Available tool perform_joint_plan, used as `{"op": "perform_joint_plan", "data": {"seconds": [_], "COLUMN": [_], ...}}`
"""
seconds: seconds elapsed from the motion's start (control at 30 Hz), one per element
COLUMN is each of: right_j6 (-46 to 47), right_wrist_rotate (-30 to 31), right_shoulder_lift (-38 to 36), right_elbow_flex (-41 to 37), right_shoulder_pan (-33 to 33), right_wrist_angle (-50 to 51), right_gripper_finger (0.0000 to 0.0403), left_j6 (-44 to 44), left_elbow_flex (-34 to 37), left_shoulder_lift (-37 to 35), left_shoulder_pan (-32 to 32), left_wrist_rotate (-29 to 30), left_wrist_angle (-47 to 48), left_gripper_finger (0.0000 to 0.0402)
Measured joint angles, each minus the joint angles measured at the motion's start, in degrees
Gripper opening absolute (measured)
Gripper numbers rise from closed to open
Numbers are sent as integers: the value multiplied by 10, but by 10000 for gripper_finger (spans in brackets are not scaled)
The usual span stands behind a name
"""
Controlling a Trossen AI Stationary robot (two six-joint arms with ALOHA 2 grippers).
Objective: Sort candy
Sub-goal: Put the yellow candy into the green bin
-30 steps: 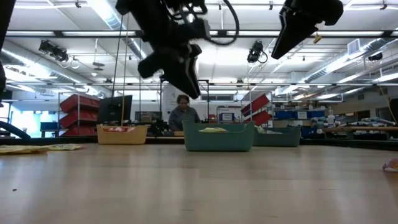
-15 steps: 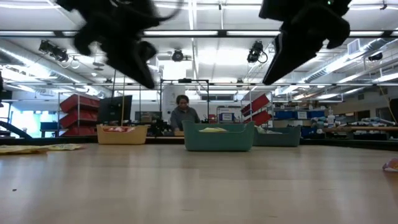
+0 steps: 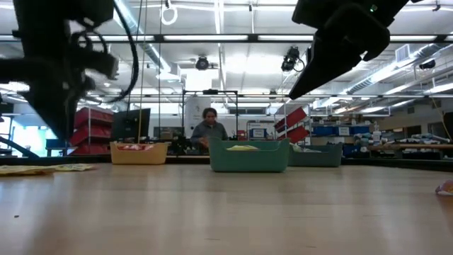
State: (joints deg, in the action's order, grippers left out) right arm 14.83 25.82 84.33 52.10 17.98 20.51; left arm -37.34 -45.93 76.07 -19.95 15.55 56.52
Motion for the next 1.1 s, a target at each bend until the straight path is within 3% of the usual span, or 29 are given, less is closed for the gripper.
{"op": "perform_joint_plan", "data": {"seconds": [0.1, 0.3, 0.63, 0.77, 0.9, 1.1], "right_j6": [0, 0, -5, -5, -5, -11], "right_wrist_rotate": [0, 0, 0, 0, 0, 0], "right_shoulder_lift": [0, 0, 0, 0, 0, 0], "right_elbow_flex": [0, 0, 0, 0, 0, 0], "right_shoulder_pan": [2, 3, 3, 3, 3, 3], "right_wrist_angle": [-2, -3, -3, -3, -3, 1], "right_gripper_finger": [58, 57, 59, 60, 56, 56], "left_j6": [-20, -47, -66, -54, -32, 40], "left_elbow_flex": [36, 99, 153, 156, 141, 88], "left_shoulder_lift": [0, 0, -4, -4, 0, 2], "left_shoulder_pan": [1, 1, 0, 0, 0, 2], "left_wrist_rotate": [-2, -64, -66, -62, -59, -3], "left_wrist_angle": [-6, -104, -170, -176, -174, -176], "left_gripper_finger": [97, 97, 97, 78, 14, 3]}}
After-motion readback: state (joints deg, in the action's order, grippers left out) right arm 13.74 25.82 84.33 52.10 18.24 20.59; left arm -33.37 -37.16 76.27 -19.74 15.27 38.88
